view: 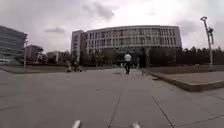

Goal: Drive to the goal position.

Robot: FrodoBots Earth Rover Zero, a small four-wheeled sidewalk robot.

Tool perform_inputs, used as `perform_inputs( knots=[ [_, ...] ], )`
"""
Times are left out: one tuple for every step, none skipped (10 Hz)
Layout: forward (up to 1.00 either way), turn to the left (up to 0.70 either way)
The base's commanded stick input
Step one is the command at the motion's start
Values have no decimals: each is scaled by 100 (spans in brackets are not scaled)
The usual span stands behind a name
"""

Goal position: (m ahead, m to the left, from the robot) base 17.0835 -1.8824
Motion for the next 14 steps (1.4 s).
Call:
perform_inputs(
  knots=[
    [70,0],
    [70,0],
    [70,0],
    [70,0],
    [70,0],
    [70,0],
    [70,0],
    [70,0],
    [70,0],
    [70,0],
    [70,-4],
    [70,-24],
    [70,-6],
    [70,0]
  ],
)
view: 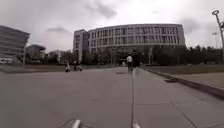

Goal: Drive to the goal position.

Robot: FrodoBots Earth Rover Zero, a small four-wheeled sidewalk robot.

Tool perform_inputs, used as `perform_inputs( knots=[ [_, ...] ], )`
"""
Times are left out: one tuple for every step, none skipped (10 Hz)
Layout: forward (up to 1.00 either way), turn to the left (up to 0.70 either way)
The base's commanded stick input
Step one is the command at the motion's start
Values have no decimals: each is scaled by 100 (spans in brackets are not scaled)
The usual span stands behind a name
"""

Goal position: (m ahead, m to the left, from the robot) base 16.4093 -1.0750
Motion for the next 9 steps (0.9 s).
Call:
perform_inputs(
  knots=[
    [70,0],
    [70,0],
    [70,0],
    [70,0],
    [70,0],
    [70,0],
    [70,0],
    [70,0],
    [70,0]
  ],
)
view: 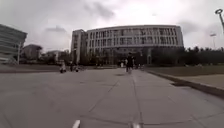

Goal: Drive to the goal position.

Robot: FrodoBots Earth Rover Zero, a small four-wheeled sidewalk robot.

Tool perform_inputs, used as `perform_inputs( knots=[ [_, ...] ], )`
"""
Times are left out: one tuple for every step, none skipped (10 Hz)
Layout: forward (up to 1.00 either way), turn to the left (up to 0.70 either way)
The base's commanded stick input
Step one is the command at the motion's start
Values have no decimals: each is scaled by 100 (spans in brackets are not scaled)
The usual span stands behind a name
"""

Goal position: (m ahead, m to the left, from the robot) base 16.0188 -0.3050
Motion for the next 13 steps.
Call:
perform_inputs(
  knots=[
    [70,0],
    [70,0],
    [70,0],
    [70,0],
    [70,0],
    [70,0],
    [70,0],
    [70,0],
    [70,0],
    [70,0],
    [70,0],
    [70,0],
    [70,0]
  ],
)
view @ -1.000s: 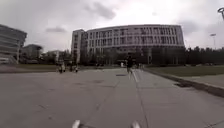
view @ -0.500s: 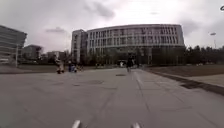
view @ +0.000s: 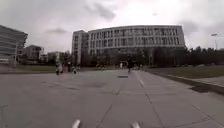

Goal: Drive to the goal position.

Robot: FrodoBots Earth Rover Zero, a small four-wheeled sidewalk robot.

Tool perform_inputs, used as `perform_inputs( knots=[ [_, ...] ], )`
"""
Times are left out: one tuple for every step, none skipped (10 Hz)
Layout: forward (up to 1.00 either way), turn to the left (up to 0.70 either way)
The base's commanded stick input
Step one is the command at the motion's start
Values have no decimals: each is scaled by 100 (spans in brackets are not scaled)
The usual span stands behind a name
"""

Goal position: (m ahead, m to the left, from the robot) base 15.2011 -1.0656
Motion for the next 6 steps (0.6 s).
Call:
perform_inputs(
  knots=[
    [70,0],
    [70,0],
    [70,0],
    [70,0],
    [70,0],
    [70,0]
  ],
)
